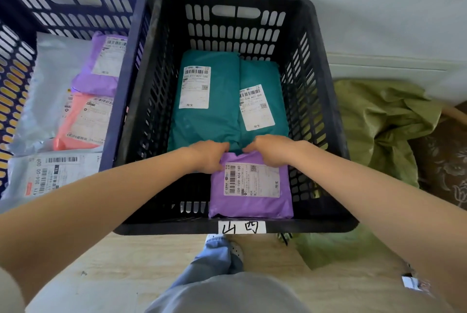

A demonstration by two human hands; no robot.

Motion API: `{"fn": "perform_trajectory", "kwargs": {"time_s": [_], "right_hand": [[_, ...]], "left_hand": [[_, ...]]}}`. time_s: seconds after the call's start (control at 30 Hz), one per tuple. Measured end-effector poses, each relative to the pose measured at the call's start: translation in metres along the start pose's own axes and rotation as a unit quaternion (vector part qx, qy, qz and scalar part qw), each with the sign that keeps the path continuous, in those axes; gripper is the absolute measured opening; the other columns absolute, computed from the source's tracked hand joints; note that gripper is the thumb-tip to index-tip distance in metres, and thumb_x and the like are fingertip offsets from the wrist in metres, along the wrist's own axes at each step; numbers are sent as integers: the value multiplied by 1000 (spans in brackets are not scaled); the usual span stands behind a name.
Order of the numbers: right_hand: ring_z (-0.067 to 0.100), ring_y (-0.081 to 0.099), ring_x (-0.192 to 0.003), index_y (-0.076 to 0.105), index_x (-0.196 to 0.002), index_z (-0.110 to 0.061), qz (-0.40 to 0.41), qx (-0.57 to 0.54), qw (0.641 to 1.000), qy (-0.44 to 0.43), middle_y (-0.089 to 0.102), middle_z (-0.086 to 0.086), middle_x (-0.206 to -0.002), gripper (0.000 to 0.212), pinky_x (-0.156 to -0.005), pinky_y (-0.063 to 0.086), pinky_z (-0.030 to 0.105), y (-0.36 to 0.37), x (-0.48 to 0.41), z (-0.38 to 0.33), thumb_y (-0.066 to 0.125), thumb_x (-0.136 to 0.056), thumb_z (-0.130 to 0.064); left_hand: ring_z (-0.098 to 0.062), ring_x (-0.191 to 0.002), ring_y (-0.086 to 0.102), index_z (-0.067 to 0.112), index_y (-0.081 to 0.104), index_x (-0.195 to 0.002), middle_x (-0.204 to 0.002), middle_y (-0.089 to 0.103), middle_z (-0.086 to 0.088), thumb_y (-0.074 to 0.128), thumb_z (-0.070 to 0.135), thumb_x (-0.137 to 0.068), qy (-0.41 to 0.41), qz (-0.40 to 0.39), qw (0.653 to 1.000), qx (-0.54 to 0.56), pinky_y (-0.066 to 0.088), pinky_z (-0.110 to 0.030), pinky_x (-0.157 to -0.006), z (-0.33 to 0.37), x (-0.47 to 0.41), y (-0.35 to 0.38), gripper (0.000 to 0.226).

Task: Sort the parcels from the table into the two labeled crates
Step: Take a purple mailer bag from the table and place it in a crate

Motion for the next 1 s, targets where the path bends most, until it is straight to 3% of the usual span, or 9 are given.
{"fn": "perform_trajectory", "kwargs": {"time_s": [0.07, 0.17, 0.27, 0.33, 0.43, 0.57, 0.8, 1.0], "right_hand": [[26, 40, -135, 18, -153, -33, -23, 29, 999, -5, 30, 4, -155, 77, -87, 48, 33, 5, 8, 2, 44, -91, 6], [29, 42, -133, -1, -154, -34, -77, 43, 996, 17, 13, 7, -160, 96, -95, 50, 38, 12, 19, 6, 64, -89, -8], [30, 33, -140, -8, -153, -36, -120, 46, 991, 26, -4, 9, -162, 108, -105, 43, 39, 18, 24, 5, 74, -84, -18], [31, 22, -145, -10, -152, -37, -135, 45, 989, 31, -11, 9, -162, 110, -109, 37, 40, 20, 25, 5, 75, -83, -21], [30, 13, -147, -11, -152, -36, -156, 68, 985, 32, -13, 8, -162, 111, -111, 31, 39, 25, 22, 3, 74, -84, -23], [31, 14, -147, -11, -152, -37, -174, 69, 981, 44, -17, 8, -161, 108, -111, 33, 40, 37, 15, 5, 73, -85, -23], [29, 0, -149, -5, -154, -35, -202, 97, 974, 21, -4, -1, -163, 100, -117, 24, 50, 55, -2, 6, 70, -88, -30], [31, 9, -148, -6, -153, -38, -239, 93, 966, 41, -7, 4, -162, 106, -115, 28, 49, 69, -7, 10, 74, -83, -27]], "left_hand": [[-30, -98, 61, 15, 40, -127, -114, 59, -10, 56, 33, -93, -3, 30, 993, -116, 39, -34, -65, 3, 7, -4, 42], [-29, -110, 56, 22, 29, -141, -131, 42, -11, 56, 25, -93, 32, 84, 966, -242, 43, -38, -67, 13, 15, -8, 55], [-30, -136, 32, 39, 13, -151, -159, 5, -11, 56, 27, -94, 130, 16, 958, -255, 44, -41, -94, 22, 20, -6, 73], [-29, -145, 15, 47, 9, -150, -161, -12, -4, 54, 29, -95, 158, -40, 950, -266, 37, -45, -107, 25, 24, -2, 73], [-27, -148, 5, 50, 9, -149, -161, -16, 2, 48, 25, -98, 156, -83, 945, -276, 32, -47, -112, 27, 21, 6, 69], [-21, -149, -3, 50, 9, -149, -160, -17, 8, 44, 18, -99, 158, -109, 943, -272, 31, -47, -114, 28, 15, 11, 69], [-18, -149, -4, 49, 7, -149, -161, -17, 7, 45, 15, -98, 149, -162, 930, -295, 32, -48, -113, 25, 6, 33, 73], [-19, -149, -6, 51, 5, -149, -160, -19, 7, 46, 14, -98, 150, -176, 923, -309, 33, -48, -112, 26, 0, 44, 76]]}}
Point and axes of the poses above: each hand's wrist, its own x-axis away from the middle knuckle, its own y-axis out of the palm, z = x × y, the point moved 4 cm from there along -x, towards the middle knuckle
